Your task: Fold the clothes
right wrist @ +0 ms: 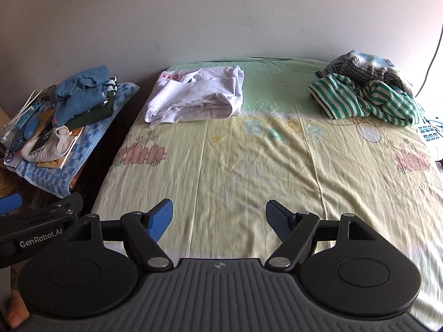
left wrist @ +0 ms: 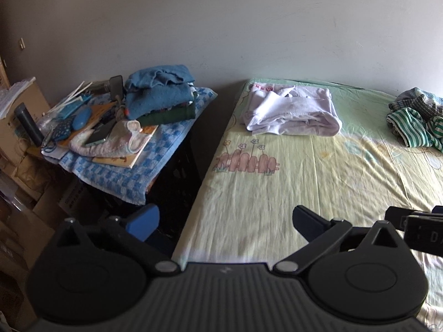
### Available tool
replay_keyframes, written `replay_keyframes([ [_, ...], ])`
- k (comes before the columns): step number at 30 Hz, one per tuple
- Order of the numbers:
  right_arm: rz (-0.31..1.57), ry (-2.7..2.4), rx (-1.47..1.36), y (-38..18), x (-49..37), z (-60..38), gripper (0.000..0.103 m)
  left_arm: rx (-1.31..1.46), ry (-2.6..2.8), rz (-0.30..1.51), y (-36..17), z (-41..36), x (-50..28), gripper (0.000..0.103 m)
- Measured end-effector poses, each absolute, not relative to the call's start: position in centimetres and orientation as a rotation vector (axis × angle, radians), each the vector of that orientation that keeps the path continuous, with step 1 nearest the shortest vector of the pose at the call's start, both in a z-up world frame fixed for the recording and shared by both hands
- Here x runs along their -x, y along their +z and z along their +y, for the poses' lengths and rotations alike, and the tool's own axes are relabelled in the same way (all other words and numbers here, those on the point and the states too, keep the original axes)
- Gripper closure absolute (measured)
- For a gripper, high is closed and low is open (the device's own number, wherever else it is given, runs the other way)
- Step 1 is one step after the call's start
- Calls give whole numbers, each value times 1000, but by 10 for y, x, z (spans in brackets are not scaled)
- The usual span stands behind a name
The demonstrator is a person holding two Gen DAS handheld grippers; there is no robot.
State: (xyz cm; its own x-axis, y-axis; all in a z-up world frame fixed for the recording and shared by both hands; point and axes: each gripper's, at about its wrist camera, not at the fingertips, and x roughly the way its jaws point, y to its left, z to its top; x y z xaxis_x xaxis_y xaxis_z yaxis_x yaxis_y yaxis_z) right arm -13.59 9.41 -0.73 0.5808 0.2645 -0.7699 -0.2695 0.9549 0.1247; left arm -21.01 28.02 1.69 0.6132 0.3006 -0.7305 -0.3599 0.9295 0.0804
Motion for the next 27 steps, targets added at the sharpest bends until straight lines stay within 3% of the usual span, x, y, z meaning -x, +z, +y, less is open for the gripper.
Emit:
replay_keyframes([
  [27,802,97,-52,-11,139,147,26,63,263,815,16,333,179,0],
])
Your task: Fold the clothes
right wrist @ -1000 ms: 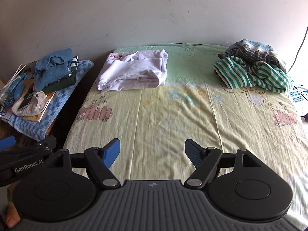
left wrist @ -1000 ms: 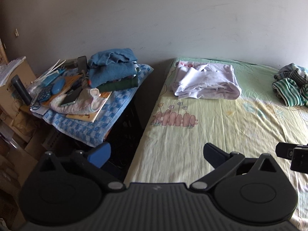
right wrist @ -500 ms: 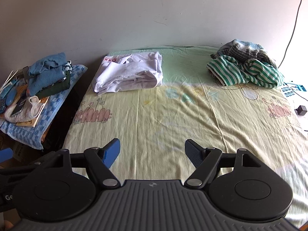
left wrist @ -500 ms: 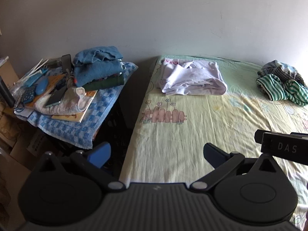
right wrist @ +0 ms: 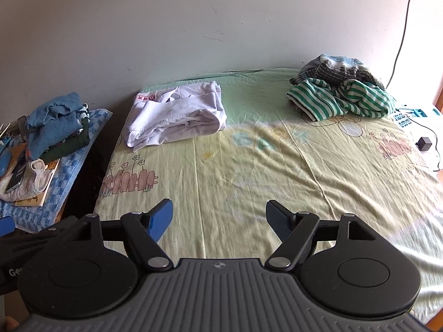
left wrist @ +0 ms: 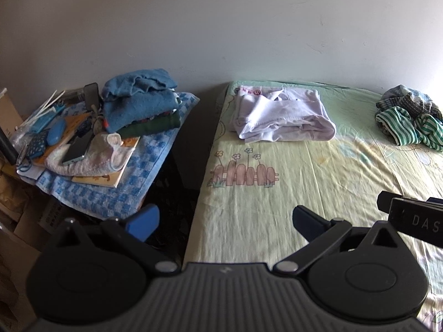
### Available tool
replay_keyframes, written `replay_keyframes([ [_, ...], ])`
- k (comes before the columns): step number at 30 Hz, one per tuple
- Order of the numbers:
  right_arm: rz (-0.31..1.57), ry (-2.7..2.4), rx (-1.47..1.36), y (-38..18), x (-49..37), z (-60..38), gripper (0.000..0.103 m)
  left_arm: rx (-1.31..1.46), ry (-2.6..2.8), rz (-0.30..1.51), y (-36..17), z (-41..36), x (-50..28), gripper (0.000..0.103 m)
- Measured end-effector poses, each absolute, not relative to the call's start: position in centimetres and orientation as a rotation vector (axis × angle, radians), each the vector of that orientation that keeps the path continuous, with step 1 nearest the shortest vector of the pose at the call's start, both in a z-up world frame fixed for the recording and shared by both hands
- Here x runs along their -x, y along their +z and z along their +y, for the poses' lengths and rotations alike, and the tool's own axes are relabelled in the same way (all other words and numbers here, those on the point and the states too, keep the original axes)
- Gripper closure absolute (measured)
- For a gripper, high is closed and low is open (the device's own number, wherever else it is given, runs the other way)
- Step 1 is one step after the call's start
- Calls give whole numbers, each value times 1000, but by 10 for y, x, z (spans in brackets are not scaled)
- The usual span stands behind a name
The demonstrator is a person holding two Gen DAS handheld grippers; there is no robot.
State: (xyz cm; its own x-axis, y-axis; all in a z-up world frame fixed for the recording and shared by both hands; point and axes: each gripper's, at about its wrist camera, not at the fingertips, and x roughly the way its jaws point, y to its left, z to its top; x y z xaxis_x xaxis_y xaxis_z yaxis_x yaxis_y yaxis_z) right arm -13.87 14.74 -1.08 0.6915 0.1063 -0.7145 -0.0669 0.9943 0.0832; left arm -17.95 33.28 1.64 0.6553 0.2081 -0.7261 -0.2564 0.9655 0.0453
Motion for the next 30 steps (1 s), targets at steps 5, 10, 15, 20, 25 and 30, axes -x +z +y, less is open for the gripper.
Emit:
replay_keyframes([
  [5,784,125,-25,-8,132,149,26,97,285,827,13,334,173,0],
  [10,802,169,-30,-12,122,148,26,102,292,833,8,329,168,0],
  [15,809,189,-41,-18,115,145,26,104,315,827,3,328,162,0],
  [20,815,196,-51,-25,111,139,26,100,315,840,0,327,152,0],
  [25,785,210,-42,-24,108,136,26,85,303,843,-1,322,143,0],
  [30,770,205,-50,-24,102,132,26,57,288,845,-1,315,135,0],
])
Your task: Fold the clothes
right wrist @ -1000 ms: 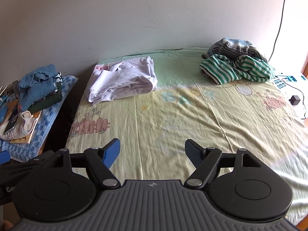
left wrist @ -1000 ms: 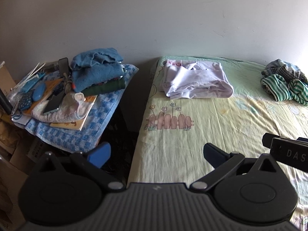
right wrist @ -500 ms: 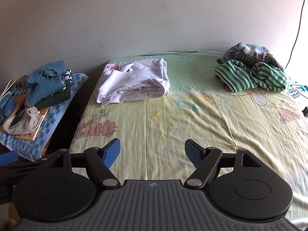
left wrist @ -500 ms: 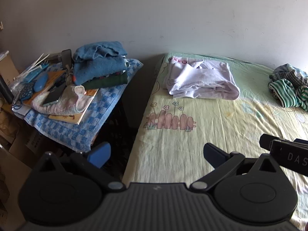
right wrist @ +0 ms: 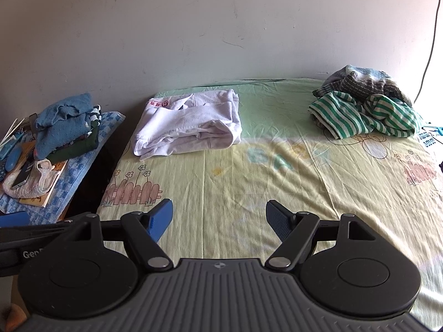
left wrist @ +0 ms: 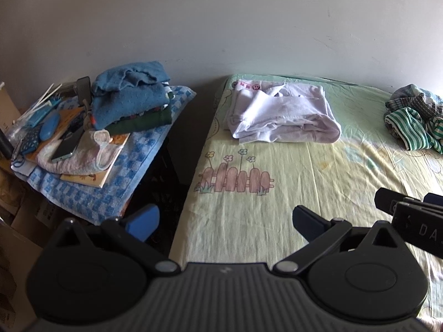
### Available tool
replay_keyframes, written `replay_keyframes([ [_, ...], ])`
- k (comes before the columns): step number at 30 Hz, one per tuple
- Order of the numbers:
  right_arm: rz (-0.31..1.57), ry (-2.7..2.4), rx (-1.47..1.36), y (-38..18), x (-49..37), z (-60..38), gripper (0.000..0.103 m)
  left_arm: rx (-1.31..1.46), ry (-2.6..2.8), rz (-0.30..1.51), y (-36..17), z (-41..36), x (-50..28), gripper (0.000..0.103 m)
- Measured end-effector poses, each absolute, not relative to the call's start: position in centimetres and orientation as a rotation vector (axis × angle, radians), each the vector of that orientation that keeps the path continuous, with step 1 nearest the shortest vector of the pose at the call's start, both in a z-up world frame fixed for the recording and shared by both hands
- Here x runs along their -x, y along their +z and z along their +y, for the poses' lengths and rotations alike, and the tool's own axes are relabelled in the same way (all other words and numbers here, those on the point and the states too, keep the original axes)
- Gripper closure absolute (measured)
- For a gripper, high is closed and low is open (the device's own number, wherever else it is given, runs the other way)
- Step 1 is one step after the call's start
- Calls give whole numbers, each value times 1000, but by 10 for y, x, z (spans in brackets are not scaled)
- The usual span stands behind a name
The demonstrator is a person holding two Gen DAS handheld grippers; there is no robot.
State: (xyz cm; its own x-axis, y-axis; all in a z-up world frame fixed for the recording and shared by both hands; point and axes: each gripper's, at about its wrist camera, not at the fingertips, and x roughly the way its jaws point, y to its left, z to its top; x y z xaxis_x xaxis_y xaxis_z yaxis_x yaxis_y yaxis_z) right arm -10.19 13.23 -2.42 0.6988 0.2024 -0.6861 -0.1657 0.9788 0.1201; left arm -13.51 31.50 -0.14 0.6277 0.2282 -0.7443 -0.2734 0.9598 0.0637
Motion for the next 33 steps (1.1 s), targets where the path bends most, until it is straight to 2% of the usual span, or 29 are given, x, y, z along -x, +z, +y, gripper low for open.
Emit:
replay_keyframes([
  [33,719,99,-77,-25,100,108,26,15,205,833,-8,295,112,0],
])
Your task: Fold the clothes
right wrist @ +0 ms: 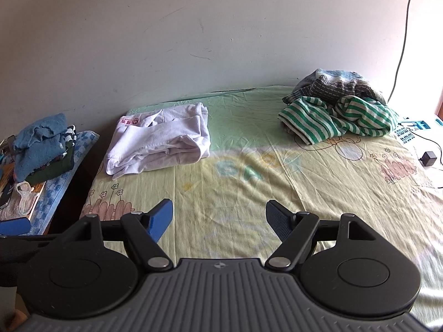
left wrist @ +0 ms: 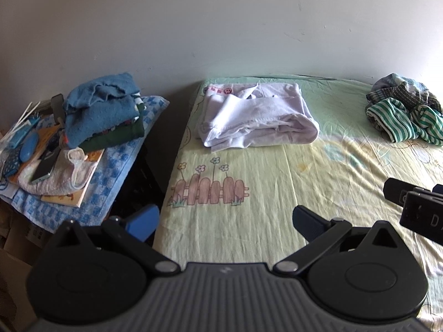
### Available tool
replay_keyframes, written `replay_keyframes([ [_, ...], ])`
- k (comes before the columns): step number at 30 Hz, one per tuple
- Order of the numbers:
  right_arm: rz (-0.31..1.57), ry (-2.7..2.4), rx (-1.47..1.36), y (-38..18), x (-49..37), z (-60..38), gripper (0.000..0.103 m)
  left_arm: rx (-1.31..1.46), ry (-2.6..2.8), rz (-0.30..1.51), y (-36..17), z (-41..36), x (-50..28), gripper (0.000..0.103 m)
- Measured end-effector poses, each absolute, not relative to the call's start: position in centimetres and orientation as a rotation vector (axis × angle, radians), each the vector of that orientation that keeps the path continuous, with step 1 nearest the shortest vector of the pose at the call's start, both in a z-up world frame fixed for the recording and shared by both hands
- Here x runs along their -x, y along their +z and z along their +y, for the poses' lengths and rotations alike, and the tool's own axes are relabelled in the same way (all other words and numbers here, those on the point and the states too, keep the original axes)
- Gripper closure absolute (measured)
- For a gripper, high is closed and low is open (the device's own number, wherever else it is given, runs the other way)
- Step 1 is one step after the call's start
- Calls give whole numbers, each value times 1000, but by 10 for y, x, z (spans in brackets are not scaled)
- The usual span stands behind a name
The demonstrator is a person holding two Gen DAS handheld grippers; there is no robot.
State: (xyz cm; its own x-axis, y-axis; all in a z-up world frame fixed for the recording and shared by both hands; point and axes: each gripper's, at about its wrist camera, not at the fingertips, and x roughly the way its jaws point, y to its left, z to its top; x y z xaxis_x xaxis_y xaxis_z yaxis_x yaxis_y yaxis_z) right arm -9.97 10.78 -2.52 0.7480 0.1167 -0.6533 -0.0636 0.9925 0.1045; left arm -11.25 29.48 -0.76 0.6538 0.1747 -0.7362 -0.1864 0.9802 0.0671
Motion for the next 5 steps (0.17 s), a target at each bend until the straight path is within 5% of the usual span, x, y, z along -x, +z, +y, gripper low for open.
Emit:
replay_keyframes([
  [5,716,103,-75,-25,99,108,26,23,216,828,-7,298,112,1],
])
